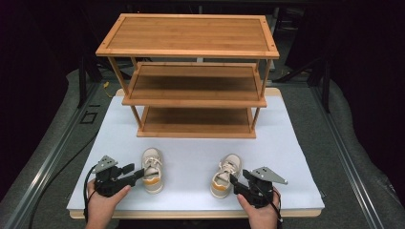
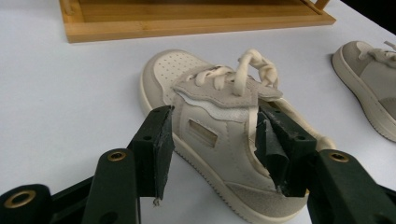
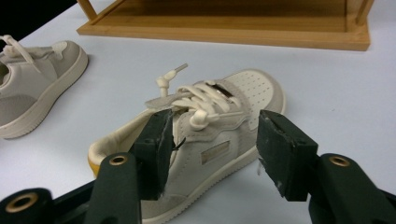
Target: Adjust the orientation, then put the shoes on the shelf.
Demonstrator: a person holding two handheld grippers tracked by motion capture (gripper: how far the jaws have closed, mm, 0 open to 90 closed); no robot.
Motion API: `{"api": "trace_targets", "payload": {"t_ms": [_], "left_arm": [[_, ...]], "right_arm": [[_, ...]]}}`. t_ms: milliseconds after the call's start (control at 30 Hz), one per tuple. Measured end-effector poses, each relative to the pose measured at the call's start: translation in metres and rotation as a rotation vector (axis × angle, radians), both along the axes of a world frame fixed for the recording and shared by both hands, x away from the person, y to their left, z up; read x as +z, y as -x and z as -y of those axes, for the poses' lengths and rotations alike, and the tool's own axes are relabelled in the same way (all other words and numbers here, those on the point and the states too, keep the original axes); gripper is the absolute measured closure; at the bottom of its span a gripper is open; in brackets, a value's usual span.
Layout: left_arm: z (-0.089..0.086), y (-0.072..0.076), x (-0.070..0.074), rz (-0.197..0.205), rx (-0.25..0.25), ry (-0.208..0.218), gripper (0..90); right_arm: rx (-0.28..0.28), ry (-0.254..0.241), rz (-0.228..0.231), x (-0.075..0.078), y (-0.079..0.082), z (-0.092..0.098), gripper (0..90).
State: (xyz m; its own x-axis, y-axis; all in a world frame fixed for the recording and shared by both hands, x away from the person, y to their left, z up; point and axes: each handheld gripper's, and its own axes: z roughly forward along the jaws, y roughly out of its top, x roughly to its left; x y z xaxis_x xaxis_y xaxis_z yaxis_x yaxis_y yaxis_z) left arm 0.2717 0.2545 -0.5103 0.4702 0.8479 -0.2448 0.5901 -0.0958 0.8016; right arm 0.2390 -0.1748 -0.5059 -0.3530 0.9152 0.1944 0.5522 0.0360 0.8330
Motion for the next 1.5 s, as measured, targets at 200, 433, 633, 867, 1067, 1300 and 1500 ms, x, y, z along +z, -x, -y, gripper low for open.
{"api": "trace_targets", "payload": {"t_ms": [200, 433, 633, 867, 1067, 1300, 1500], "left_arm": [[0.012, -0.003, -0.004, -0.009, -0.022, -0.009, 43.4], [0.017, -0.011, -0.009, -0.03, -0.011, -0.061, 45.8], [0.015, -0.015, -0.013, -0.059, 0.0, -0.039, 50.8], [0.015, -0.016, -0.012, -0.059, -0.013, -0.039, 55.9], [0.018, -0.017, -0.012, -0.061, -0.003, -0.024, 56.3], [0.038, -0.018, -0.012, -0.059, -0.042, -0.021, 56.3], [0.051, -0.021, -0.012, -0.058, -0.069, -0.018, 56.5]], "right_arm": [[0.009, 0.05, -0.034, -0.007, -0.006, -0.012, 43.0], [0.011, 0.057, -0.063, -0.015, -0.013, -0.017, 43.6], [0.001, 0.055, -0.058, -0.016, -0.014, -0.018, 44.3], [0.01, 0.039, -0.061, -0.014, -0.015, -0.014, 54.3], [0.013, 0.041, -0.056, -0.014, -0.017, -0.013, 56.3], [0.088, 0.03, -0.043, -0.015, -0.025, -0.021, 56.7], [0.133, 0.046, -0.033, -0.015, -0.03, -0.032, 56.9]]}}
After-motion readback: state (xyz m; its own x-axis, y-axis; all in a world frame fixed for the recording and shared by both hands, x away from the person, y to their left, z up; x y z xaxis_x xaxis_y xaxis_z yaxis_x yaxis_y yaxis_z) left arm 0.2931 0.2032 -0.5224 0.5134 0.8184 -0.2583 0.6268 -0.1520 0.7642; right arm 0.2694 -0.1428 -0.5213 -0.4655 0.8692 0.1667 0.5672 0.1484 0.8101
